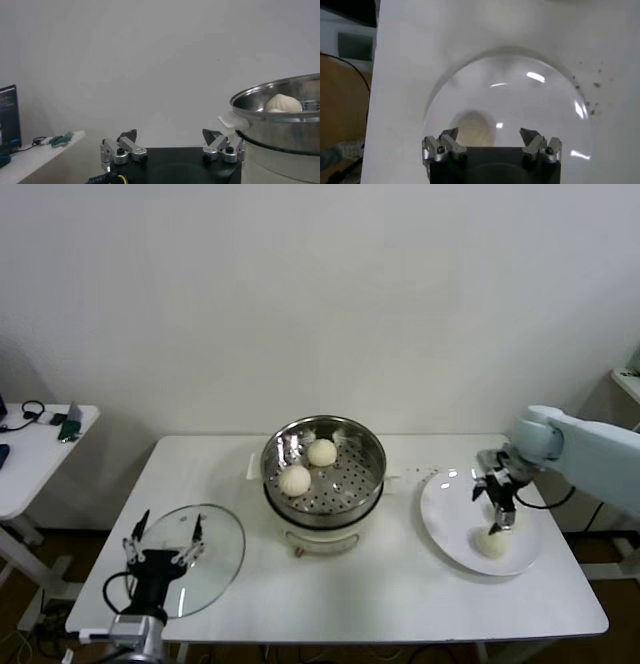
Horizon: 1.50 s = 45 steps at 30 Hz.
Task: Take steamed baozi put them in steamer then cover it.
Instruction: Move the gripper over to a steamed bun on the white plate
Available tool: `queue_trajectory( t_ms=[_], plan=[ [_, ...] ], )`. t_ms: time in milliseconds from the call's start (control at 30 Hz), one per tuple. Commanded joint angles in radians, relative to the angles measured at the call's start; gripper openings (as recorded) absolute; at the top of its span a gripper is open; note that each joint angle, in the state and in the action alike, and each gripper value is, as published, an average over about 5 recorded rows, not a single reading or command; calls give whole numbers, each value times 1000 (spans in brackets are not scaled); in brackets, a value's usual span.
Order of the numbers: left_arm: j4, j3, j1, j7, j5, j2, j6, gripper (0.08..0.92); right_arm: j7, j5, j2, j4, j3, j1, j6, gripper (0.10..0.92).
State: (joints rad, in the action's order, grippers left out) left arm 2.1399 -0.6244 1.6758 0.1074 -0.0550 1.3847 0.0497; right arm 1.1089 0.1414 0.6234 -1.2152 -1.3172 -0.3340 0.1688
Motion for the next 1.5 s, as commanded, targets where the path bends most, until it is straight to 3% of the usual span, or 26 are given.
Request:
queue_trajectory(
  t_ms=[33,833,1133,1500],
  plan=[
    [-4,1,6,-1,-6,4,-1,823,4,-116,-51,36,136,181,-18,823],
    [-13,7,12,0,-21,15,-4,823,7,-149,63,138,185,211,-38,819],
    [-13,9,8,0,-21,19,-3,823,19,-155,65,133,175,206,-45,732],
    [-9,20,0,1,-25,23,1,823,25,-120,68,95,103,72,-111,696]
  ],
)
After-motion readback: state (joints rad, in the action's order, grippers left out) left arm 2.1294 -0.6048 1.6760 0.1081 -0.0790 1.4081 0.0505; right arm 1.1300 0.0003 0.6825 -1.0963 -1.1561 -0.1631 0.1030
